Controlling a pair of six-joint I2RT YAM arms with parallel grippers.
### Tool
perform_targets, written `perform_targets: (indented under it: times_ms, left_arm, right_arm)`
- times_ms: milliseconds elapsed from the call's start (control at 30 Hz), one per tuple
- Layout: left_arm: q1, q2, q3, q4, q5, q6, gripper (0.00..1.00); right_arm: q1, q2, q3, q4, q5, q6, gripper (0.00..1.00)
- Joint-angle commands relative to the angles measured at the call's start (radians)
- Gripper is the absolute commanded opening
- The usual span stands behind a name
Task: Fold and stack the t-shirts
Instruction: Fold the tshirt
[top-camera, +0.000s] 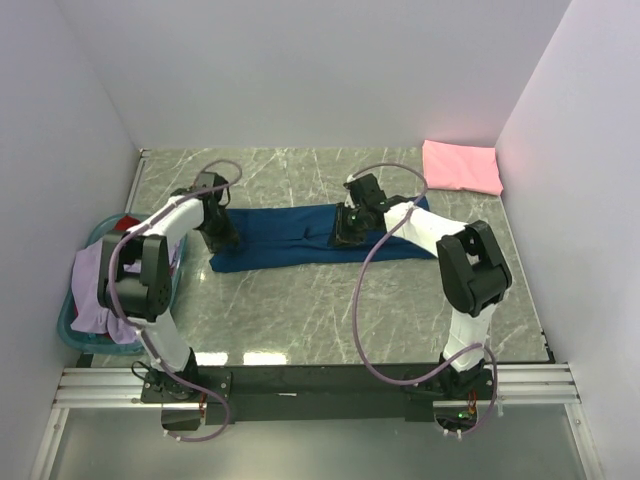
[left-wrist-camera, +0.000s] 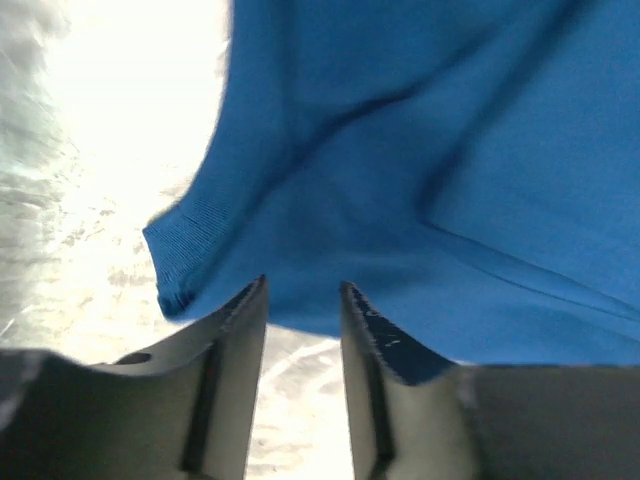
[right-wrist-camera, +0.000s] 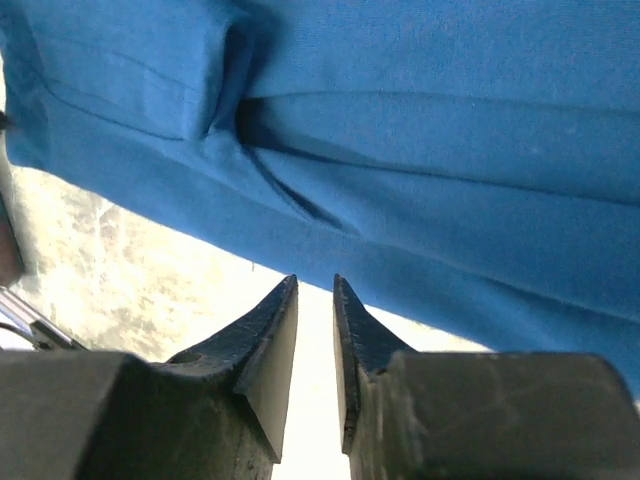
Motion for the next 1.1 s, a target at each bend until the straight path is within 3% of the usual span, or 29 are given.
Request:
perform_targets:
  times_ms: [0, 600, 833, 1067]
  left_arm:
    - [0.017, 0.04, -0.062, 0.067, -0.035, -0.008, 0.39]
    - [0.057, 0.058, -0.147, 0.071, -0.077, 0.001, 0.34]
    - [0.057, 0.046, -0.153, 0.084, -0.063, 0.008, 0.35]
    - [0.057, 0.034, -0.156, 0.085, -0.06, 0.009, 0.36]
  right_arm:
    - [0.007, 0.029, -0.008, 0.077, 0.016, 0.017, 0.27]
    - [-0.049, 0.135, 0.03, 0.093, 0.076, 0.019, 0.26]
    - [-0.09, 0.183, 0.211, 0.074, 0.177, -0.035, 0.26]
    - [-0.084, 0.099, 0.173, 0.047, 0.154, -0.086, 0.29]
